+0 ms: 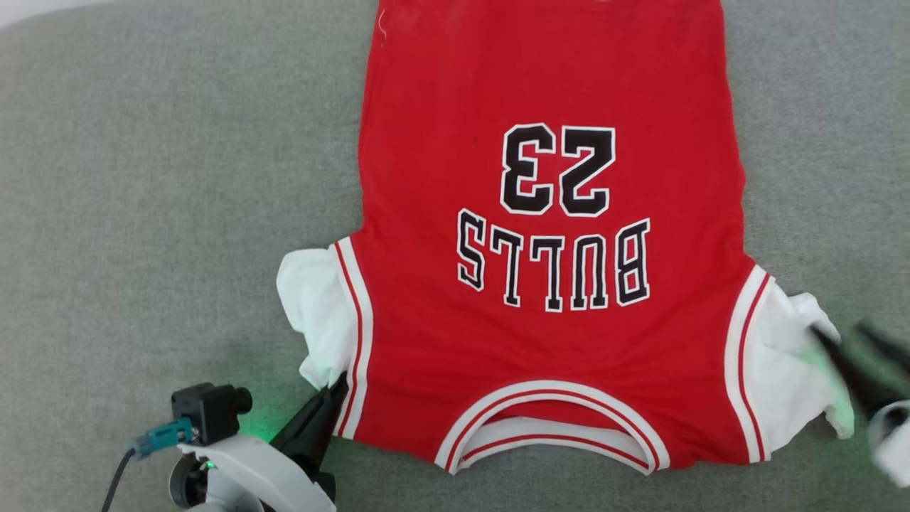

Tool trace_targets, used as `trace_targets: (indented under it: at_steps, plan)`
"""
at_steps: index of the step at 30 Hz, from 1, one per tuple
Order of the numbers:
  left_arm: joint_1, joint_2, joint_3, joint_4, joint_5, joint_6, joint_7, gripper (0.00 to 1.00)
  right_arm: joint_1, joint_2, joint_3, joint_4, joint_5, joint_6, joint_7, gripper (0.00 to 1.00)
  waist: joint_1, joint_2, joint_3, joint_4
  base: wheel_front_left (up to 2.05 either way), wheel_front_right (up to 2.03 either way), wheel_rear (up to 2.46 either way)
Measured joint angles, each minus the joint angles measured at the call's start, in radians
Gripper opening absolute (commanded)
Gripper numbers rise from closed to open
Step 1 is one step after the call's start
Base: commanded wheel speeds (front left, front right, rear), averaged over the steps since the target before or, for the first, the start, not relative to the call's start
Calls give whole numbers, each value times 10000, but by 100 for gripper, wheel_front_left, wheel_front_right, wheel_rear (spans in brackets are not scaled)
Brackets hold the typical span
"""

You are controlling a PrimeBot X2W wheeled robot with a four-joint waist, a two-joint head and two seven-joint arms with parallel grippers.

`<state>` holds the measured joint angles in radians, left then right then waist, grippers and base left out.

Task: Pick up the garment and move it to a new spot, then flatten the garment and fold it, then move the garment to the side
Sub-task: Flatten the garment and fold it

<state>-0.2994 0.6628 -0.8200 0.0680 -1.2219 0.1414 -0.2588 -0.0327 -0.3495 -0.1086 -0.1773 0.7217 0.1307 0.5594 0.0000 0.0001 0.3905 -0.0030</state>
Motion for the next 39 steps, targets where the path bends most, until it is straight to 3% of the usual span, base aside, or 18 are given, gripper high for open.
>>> trace_targets:
  at_steps: [4,8,14,25,33,39]
  plan:
    - [164,69,111,-268,21,184,2,0,-410,-522,-865,-1290,79,0,796,100,0,0,-141,-49,0,0,0]
    - [145,148,109,-619,188,307,36,0,-1835,-1185,-1060,-1365,-414,0,1708,100,0,0,-52,-19,0,0,0]
    - [-414,100,0,-1051,522,332,244,0,-5218,-1340,-213,600,-1110,0,2594,100,0,0,427,214,0,0,0]
    - [-1342,-305,-157,-1488,1005,-31,337,0,-10449,-1404,1517,5058,-3007,2,4544,100,0,0,1802,1119,0,0,0]
    - [-1792,-587,-171,-1799,1237,-468,190,0,-12605,-1103,1643,7346,-4397,2,4905,100,0,0,2838,1829,0,0,0]
    - [-1943,-738,-140,-1902,1313,-686,82,0,-13431,-1049,1708,8027,-4594,-6,5231,100,0,0,3469,2178,0,0,0]
